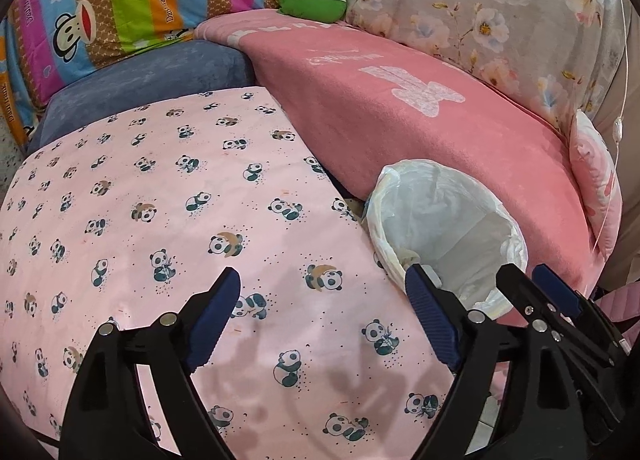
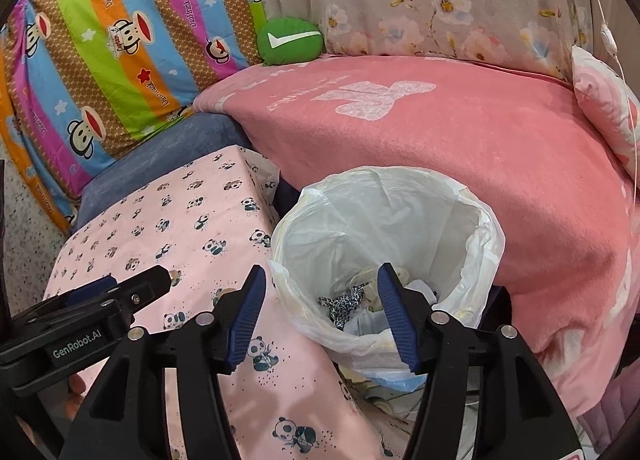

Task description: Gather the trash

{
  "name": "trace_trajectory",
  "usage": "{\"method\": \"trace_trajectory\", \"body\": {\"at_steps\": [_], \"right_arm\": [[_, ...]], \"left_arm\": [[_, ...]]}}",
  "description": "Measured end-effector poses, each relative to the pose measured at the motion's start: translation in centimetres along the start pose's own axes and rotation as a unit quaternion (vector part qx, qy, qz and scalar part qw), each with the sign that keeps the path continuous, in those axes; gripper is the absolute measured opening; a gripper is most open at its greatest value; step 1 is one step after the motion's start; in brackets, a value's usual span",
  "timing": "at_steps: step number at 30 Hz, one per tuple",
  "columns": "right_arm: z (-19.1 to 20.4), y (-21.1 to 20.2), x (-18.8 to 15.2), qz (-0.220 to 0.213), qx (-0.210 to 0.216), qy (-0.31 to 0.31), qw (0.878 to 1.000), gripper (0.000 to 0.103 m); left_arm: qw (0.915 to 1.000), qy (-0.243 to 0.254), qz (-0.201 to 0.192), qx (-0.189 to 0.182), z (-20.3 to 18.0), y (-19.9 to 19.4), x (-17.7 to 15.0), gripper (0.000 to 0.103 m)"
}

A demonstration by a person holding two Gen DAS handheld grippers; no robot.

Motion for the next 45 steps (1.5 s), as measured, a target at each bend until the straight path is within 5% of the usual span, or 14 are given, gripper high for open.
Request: {"method": "trace_trajectory", "body": {"at_steps": [10,14,18,20,45], "right_arm": [[-0.5,-1.2,-1.7,0.000,-0.033,-0.005,0.999,0.071],[-0.8,-1.5,-2.4,0.000,-0.046,-0.005,0.999,0.084],[-1.0,-1.8,-3.0,0.001,-0.050,-0.006,0.999,0.086],[-1.1,-2.0,-3.2,-0.001,-0.053,-0.009,0.999,0.097],[-2.8,-3.7,-3.4,-0.019,-0.100,-0.024,0.995,0.097]], "left_arm": [[0.9996,0.014,-0.004,0.025,0.7,-0.7,-1.5,0.090],[0.9991,0.019,-0.004,0.037,1.0,-0.8,-2.1,0.092],[0.9984,0.024,-0.003,0.052,1.2,-0.9,-2.7,0.092],[0.9982,0.025,-0.004,0.054,1.2,-1.0,-3.0,0.093],[0.9961,0.045,-0.004,0.076,-1.1,-1.7,-3.9,0.095]]}}
Point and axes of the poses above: each gripper's, at about its wrist camera, not at the fingertips, and y roughly the way its jaws point, z to its left, x to its top, the point moved 6 cm from there along y, roughly the way its jaws point, and after that the axes turned 11 degrees about y, right-handed, at the moved point
